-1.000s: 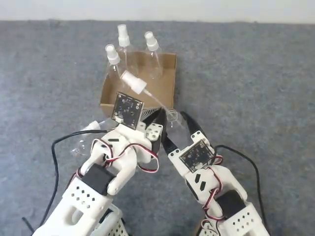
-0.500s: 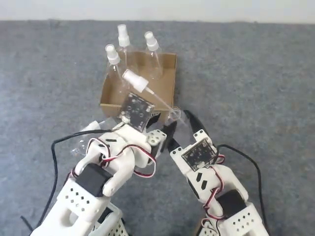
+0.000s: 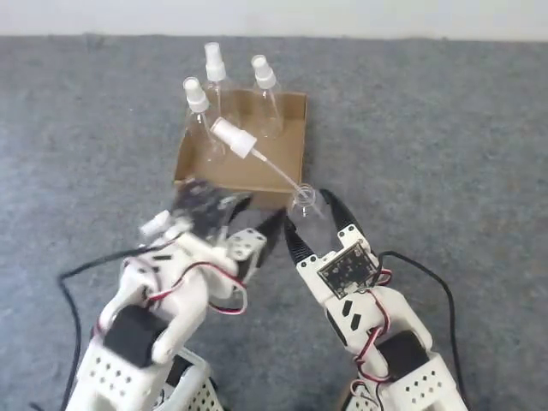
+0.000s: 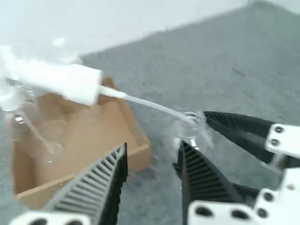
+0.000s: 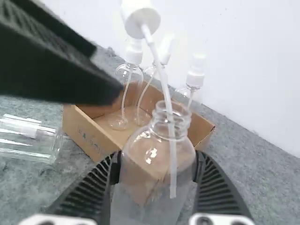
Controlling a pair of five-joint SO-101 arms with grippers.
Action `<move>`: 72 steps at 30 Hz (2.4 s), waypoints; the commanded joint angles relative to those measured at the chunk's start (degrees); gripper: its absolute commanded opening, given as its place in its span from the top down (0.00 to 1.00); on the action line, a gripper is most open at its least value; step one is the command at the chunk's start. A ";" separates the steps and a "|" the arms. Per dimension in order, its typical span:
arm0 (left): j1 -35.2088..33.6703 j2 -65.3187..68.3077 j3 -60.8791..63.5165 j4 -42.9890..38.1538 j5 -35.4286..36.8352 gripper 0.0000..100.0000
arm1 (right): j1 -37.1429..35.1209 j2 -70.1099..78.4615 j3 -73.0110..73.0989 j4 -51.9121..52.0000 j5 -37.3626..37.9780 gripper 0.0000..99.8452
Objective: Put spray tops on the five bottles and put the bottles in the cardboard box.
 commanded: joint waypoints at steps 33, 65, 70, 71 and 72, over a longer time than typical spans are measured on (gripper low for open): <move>-20.66 -27.08 30.81 -30.59 -2.37 0.89 | -7.96 -2.33 -13.54 6.99 -0.18 0.98; -21.98 -27.43 30.55 -33.85 -6.59 0.89 | -13.32 -1.89 -3.96 2.95 5.01 0.99; -19.43 -27.43 30.73 -33.67 -11.08 0.89 | -13.85 -1.71 -3.87 3.30 5.98 0.99; -19.16 -27.43 30.73 -33.67 -11.96 0.89 | -13.85 -1.63 -3.87 3.30 6.15 0.99; -18.73 -27.43 30.81 -33.67 -12.75 0.89 | -13.85 -1.63 -3.78 3.30 6.24 0.99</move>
